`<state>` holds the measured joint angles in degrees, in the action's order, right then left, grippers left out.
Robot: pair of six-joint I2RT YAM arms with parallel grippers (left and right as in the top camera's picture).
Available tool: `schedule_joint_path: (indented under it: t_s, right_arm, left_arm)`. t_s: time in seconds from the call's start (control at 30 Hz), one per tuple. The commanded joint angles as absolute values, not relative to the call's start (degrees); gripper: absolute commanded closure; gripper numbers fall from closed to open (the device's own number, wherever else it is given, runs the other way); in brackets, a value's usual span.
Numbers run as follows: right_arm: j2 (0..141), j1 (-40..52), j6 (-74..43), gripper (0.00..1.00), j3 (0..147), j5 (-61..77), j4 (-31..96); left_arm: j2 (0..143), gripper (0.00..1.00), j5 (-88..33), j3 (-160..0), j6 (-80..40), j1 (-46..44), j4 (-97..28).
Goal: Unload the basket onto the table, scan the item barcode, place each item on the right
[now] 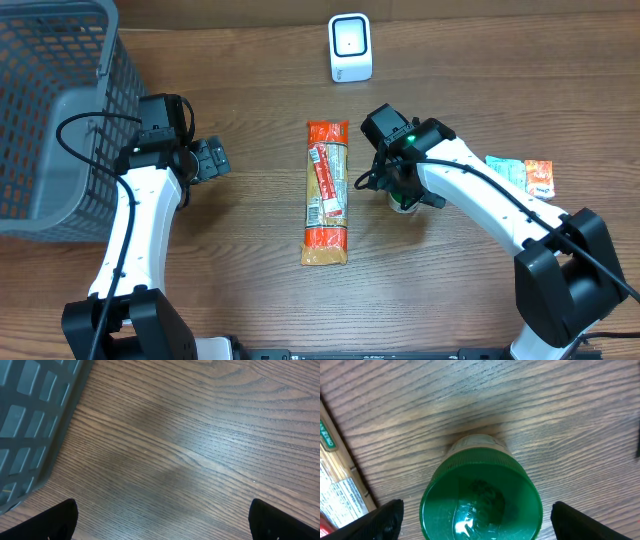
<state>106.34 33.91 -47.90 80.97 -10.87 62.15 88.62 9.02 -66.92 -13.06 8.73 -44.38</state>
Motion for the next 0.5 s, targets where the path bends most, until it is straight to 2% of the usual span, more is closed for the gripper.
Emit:
schedule_joint_path:
  t_s: [0.0, 0.13, 0.37, 0.47]
  right_arm:
    - [105.56, 34.06, -49.95, 0.08, 80.55, -11.07, 61.65]
    - [105.56, 34.06, -49.95, 0.14, 79.79, -11.03, 60.51]
    - [105.56, 34.00, -49.25, 0.15, 77.21, -11.81, 57.52]
    - [105.54, 34.00, -46.96, 0.20, 77.32, -12.27, 57.69]
  left_arm:
    - [87.68, 0.00, 8.95, -67.77, -11.79, 8.64, -44.36]
    - [87.68, 0.00, 8.95, -67.77, -11.79, 8.64, -44.36]
    - [87.68, 0.00, 8.95, -67.77, -11.79, 8.64, -44.36]
    - [87.68, 0.00, 8.95, -67.77, -11.79, 8.64, -44.36]
